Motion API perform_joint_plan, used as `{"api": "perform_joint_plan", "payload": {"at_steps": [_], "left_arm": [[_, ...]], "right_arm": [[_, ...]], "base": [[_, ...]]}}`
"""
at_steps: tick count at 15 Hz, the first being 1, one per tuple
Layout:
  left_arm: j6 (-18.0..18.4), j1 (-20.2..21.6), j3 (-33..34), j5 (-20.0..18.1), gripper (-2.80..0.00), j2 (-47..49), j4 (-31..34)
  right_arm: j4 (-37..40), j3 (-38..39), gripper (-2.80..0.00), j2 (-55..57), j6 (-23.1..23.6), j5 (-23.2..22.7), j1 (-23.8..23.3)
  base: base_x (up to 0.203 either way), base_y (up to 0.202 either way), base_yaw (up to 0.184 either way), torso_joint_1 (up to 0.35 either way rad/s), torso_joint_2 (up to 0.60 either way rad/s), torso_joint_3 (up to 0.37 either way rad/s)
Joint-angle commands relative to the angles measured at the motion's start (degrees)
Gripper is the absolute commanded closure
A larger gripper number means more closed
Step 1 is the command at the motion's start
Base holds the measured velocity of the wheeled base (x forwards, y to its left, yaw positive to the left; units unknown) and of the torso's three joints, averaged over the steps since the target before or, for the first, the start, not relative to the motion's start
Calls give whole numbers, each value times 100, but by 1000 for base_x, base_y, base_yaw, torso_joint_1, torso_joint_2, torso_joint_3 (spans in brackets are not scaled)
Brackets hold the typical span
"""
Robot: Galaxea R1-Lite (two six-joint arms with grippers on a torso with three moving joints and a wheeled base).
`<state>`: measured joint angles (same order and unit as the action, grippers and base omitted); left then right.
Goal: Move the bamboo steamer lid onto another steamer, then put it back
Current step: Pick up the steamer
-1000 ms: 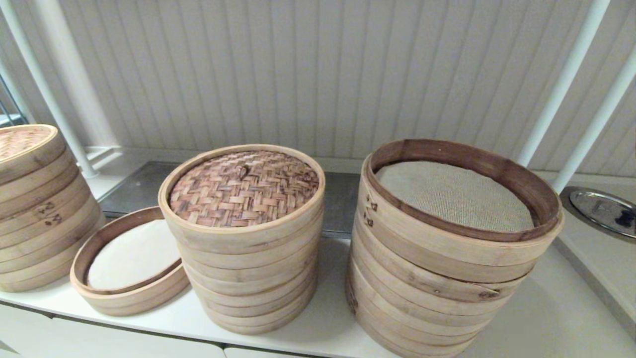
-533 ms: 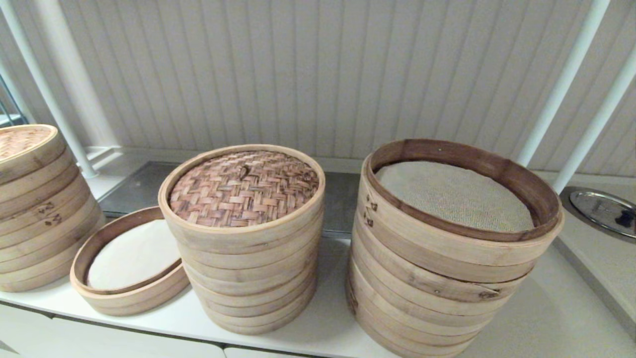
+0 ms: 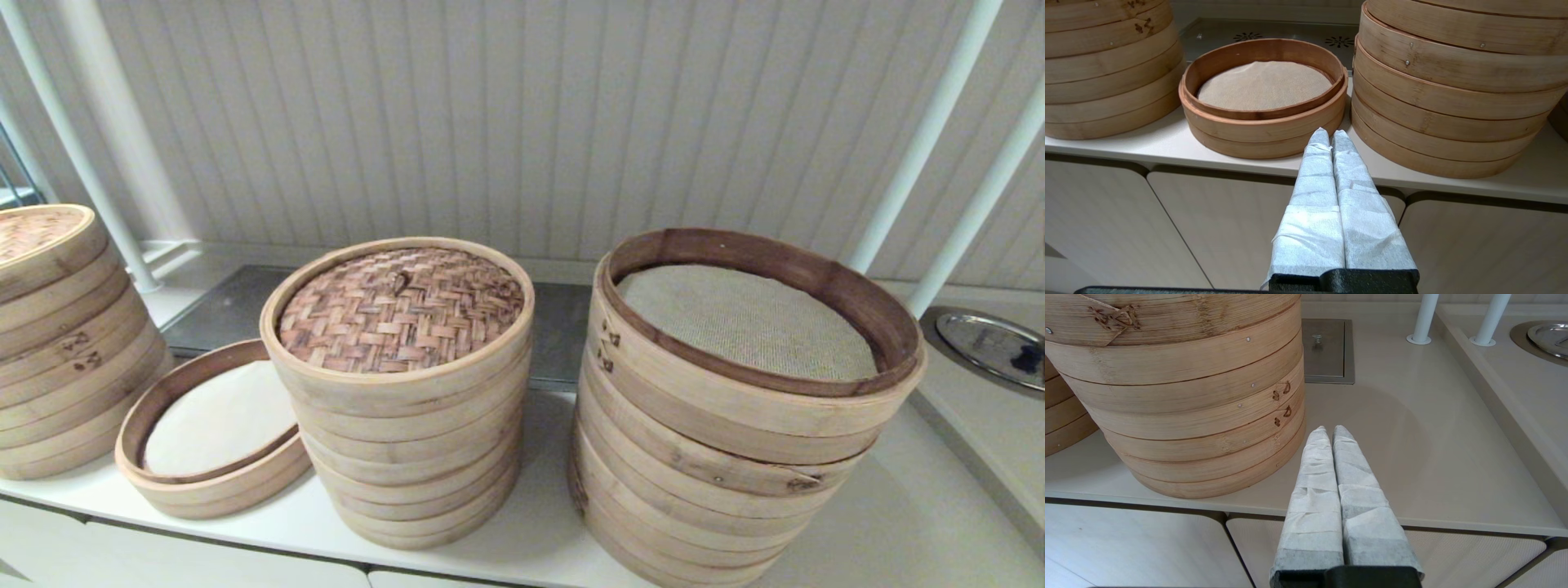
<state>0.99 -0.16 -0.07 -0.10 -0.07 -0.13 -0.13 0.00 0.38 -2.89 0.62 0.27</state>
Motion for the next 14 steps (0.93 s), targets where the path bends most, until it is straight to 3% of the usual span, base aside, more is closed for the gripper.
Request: {"api": "perform_joint_plan", "payload": {"at_steps": [1,3,7,11,14], "left_arm": [[19,-1,-6,1,0,-1,-5],[101,0,-124,-56,0,-1,-39],[46,3,-1518,-293,0,320,551],[31,-1,-2838,-469,0,1891,737],[32,-148,-4209,-690,0,3054,861]], "right_arm": [[-4,18,0,-3,-1,-1,0],[-4,18,0,-3,-1,-1,8],[-4,18,0,-3,-1,-1,0],[-4,18,0,-3,-1,-1,0],[-4,18,0,-3,-1,-1,8]], "base": [[0,0,0,0,0,0],[0,0,0,0,0,0],[0,0,0,0,0,0],[0,0,0,0,0,0],[0,0,0,0,0,0]]}}
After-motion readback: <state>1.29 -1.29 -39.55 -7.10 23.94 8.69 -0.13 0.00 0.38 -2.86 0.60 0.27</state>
